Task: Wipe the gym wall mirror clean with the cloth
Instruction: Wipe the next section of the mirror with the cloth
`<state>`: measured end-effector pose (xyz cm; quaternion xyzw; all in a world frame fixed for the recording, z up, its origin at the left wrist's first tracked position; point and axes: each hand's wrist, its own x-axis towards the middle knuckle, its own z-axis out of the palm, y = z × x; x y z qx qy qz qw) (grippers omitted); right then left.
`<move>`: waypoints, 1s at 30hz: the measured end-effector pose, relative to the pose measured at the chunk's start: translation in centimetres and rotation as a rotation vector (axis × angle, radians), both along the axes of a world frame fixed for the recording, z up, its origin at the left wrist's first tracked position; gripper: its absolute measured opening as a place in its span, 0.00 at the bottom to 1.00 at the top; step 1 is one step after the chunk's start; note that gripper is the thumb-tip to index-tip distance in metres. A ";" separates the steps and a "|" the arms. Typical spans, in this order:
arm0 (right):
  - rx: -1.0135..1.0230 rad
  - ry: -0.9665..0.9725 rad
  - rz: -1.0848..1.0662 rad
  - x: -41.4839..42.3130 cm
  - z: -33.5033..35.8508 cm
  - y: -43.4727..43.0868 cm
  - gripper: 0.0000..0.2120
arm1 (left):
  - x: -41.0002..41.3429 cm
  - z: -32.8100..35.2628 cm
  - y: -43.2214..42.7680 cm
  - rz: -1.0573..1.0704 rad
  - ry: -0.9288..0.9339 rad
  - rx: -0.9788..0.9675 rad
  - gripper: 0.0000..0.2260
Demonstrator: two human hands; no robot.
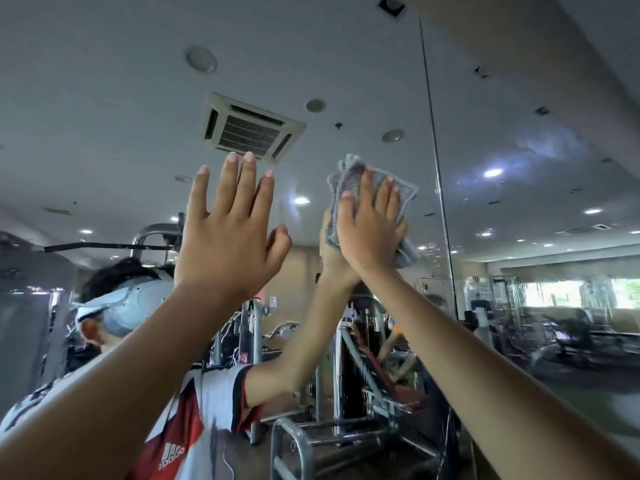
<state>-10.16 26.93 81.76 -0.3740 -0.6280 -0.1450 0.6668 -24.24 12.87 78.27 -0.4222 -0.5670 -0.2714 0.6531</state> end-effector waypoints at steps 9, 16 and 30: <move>0.448 -0.493 0.000 4.9 -9.9 3.9 0.26 | 0.0 -0.5 -0.2 0.034 -0.029 -0.047 0.34; -0.001 -0.011 0.013 1.5 -3.9 1.2 0.33 | 0.0 -1.3 0.1 0.011 -0.007 -0.022 0.33; 0.235 -0.155 -0.010 3.2 -10.5 3.5 0.26 | 0.4 -2.4 0.1 0.054 -0.025 -0.031 0.33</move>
